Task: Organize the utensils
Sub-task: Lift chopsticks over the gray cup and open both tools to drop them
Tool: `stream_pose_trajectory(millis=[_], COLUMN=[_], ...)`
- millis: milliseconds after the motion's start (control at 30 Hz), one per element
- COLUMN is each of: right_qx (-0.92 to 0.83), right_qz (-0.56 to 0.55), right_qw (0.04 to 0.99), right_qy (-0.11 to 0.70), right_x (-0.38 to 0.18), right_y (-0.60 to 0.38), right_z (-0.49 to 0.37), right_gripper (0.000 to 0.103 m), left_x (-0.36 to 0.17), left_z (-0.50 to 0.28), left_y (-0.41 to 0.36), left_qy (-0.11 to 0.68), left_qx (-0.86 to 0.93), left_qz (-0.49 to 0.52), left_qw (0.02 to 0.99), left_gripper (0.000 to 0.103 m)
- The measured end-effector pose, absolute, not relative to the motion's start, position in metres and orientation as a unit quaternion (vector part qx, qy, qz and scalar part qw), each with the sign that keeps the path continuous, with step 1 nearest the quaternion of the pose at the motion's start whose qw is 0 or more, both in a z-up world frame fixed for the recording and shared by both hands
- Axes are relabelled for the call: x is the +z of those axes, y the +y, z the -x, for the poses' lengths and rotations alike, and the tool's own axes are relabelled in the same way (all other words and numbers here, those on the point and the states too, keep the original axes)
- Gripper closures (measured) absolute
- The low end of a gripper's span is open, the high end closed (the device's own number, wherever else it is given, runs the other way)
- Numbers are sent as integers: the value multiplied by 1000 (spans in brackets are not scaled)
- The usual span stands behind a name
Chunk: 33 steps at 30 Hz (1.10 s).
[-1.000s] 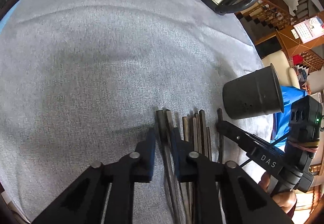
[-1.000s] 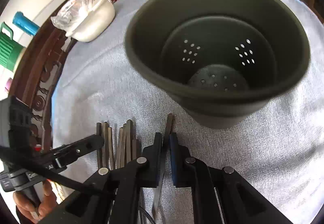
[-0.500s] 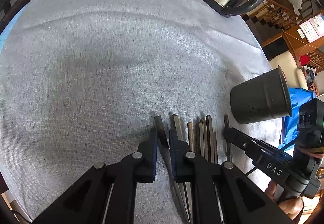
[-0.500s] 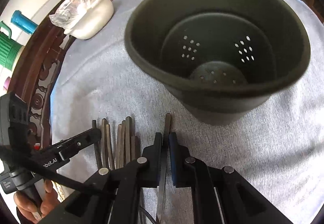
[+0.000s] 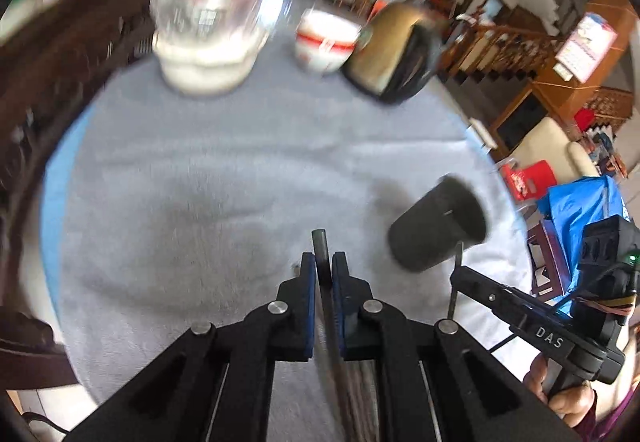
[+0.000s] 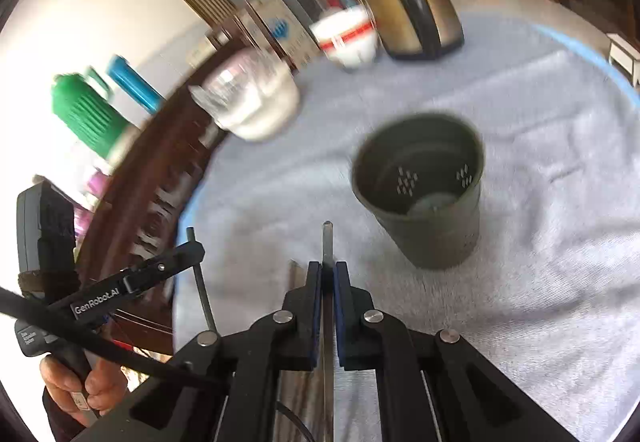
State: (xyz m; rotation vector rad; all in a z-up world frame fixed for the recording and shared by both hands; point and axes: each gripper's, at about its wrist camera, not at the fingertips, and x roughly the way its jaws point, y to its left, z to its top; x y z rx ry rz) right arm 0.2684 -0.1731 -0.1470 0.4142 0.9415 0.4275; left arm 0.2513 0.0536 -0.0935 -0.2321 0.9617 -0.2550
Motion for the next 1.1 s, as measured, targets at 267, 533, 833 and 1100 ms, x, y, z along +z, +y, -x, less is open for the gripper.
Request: stream_pose_trajectory(millis=[267,533,833,1100], right_qx=[226,186,83,31], right_qz=[-231,-241,-259,-231], right_qw=[883,925,958,968], right_qy=[341,226,85,90], right_x=[-85,-28,12,-6], right_y=[-209,-242,-271,-261], right_z=[-234,-214,-213,-245], right_gripper=[97,97,97,97], left_x=[-19,40,76,44], left_z=[-222,-215,-233,-255], left_y=[25,-2,-37,-54], left_qy=[381,309,210,225], left_qx=[-133,-152,-147,-142], left_qz=[77,67,80,86], left_qw=[912,936,963,960], left_gripper=[96,96,96,96])
